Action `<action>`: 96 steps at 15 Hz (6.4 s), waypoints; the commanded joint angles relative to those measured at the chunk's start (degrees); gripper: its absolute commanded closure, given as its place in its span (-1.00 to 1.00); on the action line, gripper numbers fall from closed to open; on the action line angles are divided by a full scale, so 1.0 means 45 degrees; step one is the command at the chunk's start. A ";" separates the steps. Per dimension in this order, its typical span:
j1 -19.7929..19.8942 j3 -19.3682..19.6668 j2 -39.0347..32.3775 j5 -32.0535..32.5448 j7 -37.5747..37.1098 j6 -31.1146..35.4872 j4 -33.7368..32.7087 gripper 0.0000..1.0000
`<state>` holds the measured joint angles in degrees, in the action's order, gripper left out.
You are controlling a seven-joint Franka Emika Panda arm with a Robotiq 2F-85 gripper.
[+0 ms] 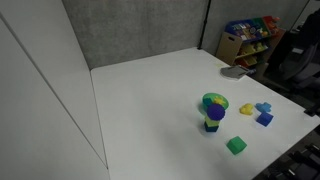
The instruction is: Put the purple ball on the right side of the table
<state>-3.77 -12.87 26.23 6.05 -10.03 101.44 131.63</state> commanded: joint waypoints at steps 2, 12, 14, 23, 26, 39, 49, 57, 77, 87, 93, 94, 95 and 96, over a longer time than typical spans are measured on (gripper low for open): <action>-0.0188 0.0339 -0.1851 -0.0533 -0.0149 0.0593 -0.1389 -1.00; -0.0127 0.1000 -0.5665 -0.0707 0.0166 0.2307 -0.2764 -1.00; -0.0178 0.1063 -0.6160 -0.0538 -0.0074 0.2192 -0.3012 -1.00; -0.0279 0.1208 -0.6911 -0.0326 -0.0212 0.4137 -0.2533 -1.00; -0.0362 0.1252 -0.7569 -0.0411 -0.0077 0.5501 -0.2407 -1.00; -0.1664 0.2604 -0.9953 0.0113 -0.5101 0.7159 -0.2232 -1.00; -0.1948 0.2818 -1.0513 -0.0666 -0.9861 0.6727 -0.2193 -1.00; -0.1946 0.3031 -1.1638 -0.0782 -1.0622 0.7981 -0.2235 -1.00; -0.0583 0.3038 -0.9201 -0.0047 -0.1952 0.6203 -0.1638 0.06; 0.0748 0.3175 -0.9156 0.0706 0.2882 0.6335 -0.1879 0.06; 0.0771 0.3195 -0.9246 0.0903 0.3038 0.6504 -0.1878 0.06; 0.0879 0.3176 -0.9258 0.0900 0.3536 0.6608 -0.1887 0.06; 0.0943 0.3201 -0.9241 0.0991 0.3820 0.6875 -0.1827 0.06; 0.1077 0.3179 -0.9228 0.0911 0.4373 0.7029 -0.1798 0.06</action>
<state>-0.37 1.55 -15.50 9.40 4.83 130.96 123.28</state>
